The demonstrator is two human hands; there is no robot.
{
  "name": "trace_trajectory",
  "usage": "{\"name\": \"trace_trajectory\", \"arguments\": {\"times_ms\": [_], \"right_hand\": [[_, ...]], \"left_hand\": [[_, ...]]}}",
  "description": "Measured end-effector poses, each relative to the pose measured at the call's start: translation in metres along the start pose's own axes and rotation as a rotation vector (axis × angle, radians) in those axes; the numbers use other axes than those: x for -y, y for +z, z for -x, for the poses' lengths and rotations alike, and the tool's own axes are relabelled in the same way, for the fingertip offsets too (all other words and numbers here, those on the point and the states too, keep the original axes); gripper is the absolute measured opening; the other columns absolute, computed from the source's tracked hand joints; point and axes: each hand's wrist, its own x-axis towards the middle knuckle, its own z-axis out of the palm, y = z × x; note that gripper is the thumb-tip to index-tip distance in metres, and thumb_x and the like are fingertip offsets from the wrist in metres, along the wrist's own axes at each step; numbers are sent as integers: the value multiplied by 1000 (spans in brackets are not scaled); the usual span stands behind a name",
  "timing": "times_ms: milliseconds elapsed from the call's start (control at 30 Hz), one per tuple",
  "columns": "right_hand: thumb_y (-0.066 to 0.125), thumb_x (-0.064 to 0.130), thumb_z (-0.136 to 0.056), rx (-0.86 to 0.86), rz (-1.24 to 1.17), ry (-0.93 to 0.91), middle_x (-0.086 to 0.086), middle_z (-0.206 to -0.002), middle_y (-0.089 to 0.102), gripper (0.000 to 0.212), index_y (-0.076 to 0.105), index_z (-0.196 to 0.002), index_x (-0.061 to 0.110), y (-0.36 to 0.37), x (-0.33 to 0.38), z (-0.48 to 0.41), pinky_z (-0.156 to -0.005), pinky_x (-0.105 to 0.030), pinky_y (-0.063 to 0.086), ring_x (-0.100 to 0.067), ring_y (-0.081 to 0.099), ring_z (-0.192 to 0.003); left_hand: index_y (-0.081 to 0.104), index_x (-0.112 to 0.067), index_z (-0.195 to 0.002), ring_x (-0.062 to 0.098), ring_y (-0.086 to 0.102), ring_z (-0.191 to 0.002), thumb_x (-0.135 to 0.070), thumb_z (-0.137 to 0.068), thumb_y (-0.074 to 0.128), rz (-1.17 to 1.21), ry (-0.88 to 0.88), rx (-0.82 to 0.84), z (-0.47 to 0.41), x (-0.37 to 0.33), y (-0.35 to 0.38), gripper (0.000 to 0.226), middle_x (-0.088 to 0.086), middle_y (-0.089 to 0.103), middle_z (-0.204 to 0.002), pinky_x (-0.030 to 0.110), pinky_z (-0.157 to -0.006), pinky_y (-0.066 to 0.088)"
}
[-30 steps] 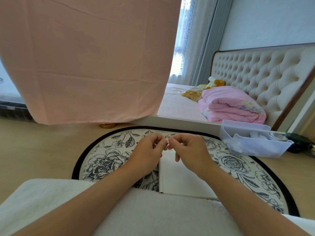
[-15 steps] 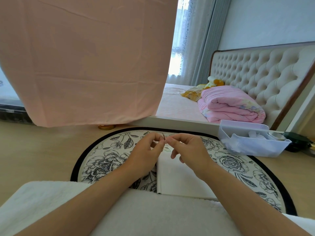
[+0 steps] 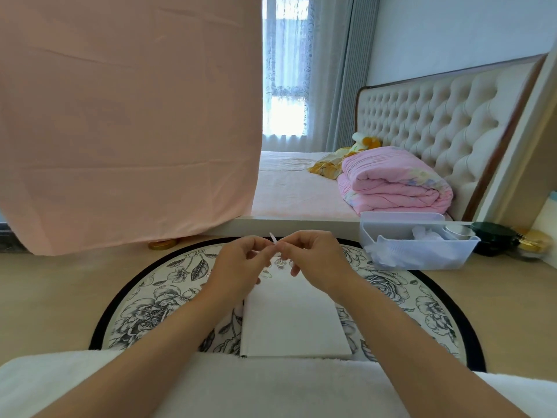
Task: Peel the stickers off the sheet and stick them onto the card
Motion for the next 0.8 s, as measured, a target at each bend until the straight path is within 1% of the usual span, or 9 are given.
{"name": "trace_trajectory", "arguments": {"times_ms": [100,167,233,300,433,500,600,700,800], "right_hand": [[73,18,-90,-15,18,-5,-5,-78,73,8,77,-85,15,-18,-4,-7,-56,-24,52,-8,60,-52],[71,19,-92,-44,67,0,-1,-75,72,10,76,-84,16,-34,-8,-12,-56,-25,52,-11,62,-54],[68,24,-93,-112,177,-2,4,-73,73,13,74,-81,22,-52,-13,-17,-58,-30,55,-12,64,-54],[66,30,-93,-197,287,-11,8,-71,74,17,71,-77,29,-69,-19,-20,-64,-35,58,-12,65,-56],[65,32,-94,-386,376,-5,9,-75,75,20,68,-74,32,-100,-31,-23,-66,-39,59,-16,68,-61],[65,32,-94,-483,458,-14,6,-80,76,16,75,-84,27,-113,-36,-22,-62,-32,55,-19,69,-68],[64,30,-96,-630,635,-9,0,-87,77,17,79,-100,23,-127,-42,-18,-56,-25,36,-19,64,-74],[62,28,-97,-690,740,5,-3,-93,78,20,78,-107,23,-136,-52,-16,-60,-26,37,-25,68,-83],[60,27,-98,-657,795,51,-2,-104,77,23,75,-116,23,-139,-60,-18,-65,-27,41,-26,69,-95]], "left_hand": [[70,-24,-83,23,67,-75,-30,-94,66,-73,25,15,-12,-9,16,13,3,71,-77,33,-57,54],[65,-26,-80,18,61,-64,-30,-96,61,-174,68,43,-20,-15,29,17,0,67,-70,36,-59,51],[60,-26,-81,12,54,-60,-32,-97,56,-323,117,80,-27,-22,43,18,-6,60,-65,31,-58,43],[58,-24,-86,13,52,-62,-33,-100,50,-447,151,107,-34,-27,57,18,-9,58,-71,31,-57,40],[52,-22,-84,15,51,-65,-30,-101,42,-471,163,158,-45,-32,79,22,-4,58,-77,33,-58,39],[47,-25,-76,17,49,-63,-29,-100,41,-462,165,183,-47,-33,87,25,-4,55,-74,33,-58,37],[49,-26,-73,20,54,-63,-30,-98,43,-463,134,213,-47,-29,91,26,-4,59,-72,36,-60,44],[56,-26,-77,20,68,-73,-32,-97,45,-477,99,218,-45,-23,89,23,-3,69,-78,41,-69,54],[58,-28,-77,16,62,-67,-31,-96,47,-481,100,213,-40,-20,87,22,-8,68,-75,35,-66,52]]}}
